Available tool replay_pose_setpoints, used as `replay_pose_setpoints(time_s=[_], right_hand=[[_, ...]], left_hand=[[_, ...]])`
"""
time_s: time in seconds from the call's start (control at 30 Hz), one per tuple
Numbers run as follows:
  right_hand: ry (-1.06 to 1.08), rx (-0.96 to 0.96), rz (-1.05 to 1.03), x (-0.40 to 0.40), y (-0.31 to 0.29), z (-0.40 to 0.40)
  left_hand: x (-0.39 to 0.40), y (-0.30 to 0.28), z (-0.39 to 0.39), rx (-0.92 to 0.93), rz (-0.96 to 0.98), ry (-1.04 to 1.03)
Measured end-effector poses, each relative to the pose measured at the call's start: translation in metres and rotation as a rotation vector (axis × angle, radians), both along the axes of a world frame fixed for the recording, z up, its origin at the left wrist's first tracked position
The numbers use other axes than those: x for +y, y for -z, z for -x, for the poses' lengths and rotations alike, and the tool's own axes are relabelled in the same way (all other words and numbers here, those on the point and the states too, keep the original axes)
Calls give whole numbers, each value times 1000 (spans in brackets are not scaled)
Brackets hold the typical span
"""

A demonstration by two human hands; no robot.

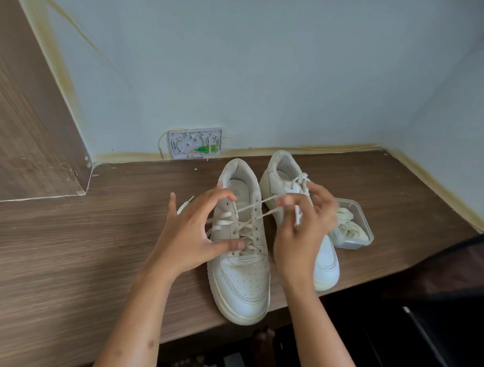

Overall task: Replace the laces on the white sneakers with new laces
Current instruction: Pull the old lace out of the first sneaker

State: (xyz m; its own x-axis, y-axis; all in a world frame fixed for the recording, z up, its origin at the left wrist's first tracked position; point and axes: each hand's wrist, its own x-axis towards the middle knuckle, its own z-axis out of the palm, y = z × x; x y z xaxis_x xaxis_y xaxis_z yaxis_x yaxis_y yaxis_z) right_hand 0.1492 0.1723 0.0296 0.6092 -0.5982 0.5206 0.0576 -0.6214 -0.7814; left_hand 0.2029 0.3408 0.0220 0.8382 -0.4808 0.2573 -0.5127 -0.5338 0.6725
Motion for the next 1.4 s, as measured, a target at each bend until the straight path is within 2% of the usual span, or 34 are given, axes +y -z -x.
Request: replay_pose_setpoints(time_s=[0.1,0.2,0.3,0.43,0.5,0.63,0.77,0.83,0.93,1.1,1.13,1.2,1.27,1.4], right_hand=[[61,19,-112,-5,2,2],[-7,14,-80,4,-1,4],[-108,34,65,8,-7,7],[-215,265,361,11,1,5],[-237,321,426,14,8,4],[-162,203,336,16,10,-1],[111,33,34,10,4,-3],[173,7,-32,3,3,-2],[107,39,-10,0,1,0],[-186,252,394,17,8,2],[-220,298,418,19,12,1],[-237,321,358,20,16,-1],[-178,257,327,19,15,-4],[113,35,100,8,4,-4]], left_hand=[[0,0,0,6,-3,-2],[0,-1,1,12,0,-14],[0,0,1,21,16,-5],[0,0,1,24,26,-5],[0,-1,1,22,26,-5],[0,-2,2,26,24,-9],[0,-2,1,38,16,-16],[0,-2,1,44,16,-10],[0,-2,0,49,18,-12],[0,-1,1,53,38,-14],[-1,-1,1,55,38,-17],[-1,-1,1,52,30,-20],[0,0,1,52,30,-18],[1,-1,1,54,9,-17]])
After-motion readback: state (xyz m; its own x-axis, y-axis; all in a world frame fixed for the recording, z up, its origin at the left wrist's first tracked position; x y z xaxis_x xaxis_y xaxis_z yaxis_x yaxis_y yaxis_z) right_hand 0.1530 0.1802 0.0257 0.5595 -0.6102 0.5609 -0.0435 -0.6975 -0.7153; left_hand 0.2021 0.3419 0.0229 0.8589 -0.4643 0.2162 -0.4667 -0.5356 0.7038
